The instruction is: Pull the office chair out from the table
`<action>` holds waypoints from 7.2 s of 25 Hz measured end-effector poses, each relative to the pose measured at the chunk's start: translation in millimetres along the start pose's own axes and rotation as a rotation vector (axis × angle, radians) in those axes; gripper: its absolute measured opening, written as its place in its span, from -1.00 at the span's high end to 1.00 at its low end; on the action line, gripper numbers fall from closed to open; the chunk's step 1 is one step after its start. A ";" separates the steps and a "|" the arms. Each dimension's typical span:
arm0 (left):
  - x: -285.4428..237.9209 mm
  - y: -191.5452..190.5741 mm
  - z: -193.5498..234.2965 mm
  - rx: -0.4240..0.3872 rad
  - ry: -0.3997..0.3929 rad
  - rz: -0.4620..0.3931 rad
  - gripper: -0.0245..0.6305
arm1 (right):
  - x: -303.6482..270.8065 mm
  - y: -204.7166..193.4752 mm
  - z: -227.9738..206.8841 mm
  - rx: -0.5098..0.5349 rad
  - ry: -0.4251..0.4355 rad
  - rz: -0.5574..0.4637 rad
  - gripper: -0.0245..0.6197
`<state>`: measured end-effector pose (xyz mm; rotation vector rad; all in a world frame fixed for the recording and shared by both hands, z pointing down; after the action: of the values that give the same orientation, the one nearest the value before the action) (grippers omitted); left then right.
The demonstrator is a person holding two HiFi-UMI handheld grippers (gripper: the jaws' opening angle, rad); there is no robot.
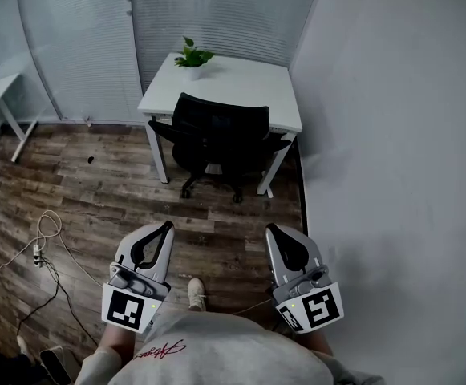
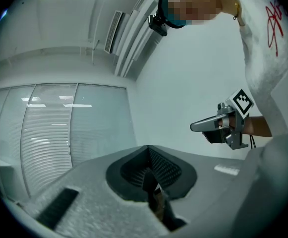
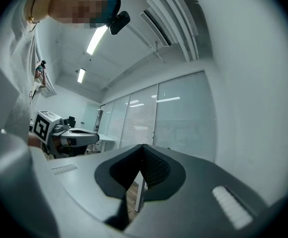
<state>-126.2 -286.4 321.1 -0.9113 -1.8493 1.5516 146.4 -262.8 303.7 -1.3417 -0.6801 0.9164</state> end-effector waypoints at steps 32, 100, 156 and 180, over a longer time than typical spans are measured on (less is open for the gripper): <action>-108.3 -22.7 116.0 -0.006 -0.059 0.005 0.94 | -139.0 5.7 -50.6 0.003 -0.047 0.029 0.92; -295.2 -109.9 188.3 -0.312 -0.150 0.341 0.49 | -293.6 -73.1 -181.7 0.446 0.100 0.363 0.55; -388.6 -184.4 152.6 -1.149 -0.486 0.774 0.32 | -374.9 -157.3 -188.9 1.021 0.327 0.824 0.31; -395.3 -197.0 147.0 -1.152 -0.393 0.737 0.58 | -381.8 -170.6 -188.0 1.071 0.283 0.800 0.62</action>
<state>-25.4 -707.1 492.8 -2.0721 -2.9692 0.8897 142.6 -685.0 482.4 -0.6818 0.6033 1.3880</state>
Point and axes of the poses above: the fingertips, and each gripper's own axes: x backward along the fingers, z to its left, y out of its top, the point moved 10 cm from there along x, backward along the fingers, and after that the axes turned 10 degrees about z, right-handed, at the moved point
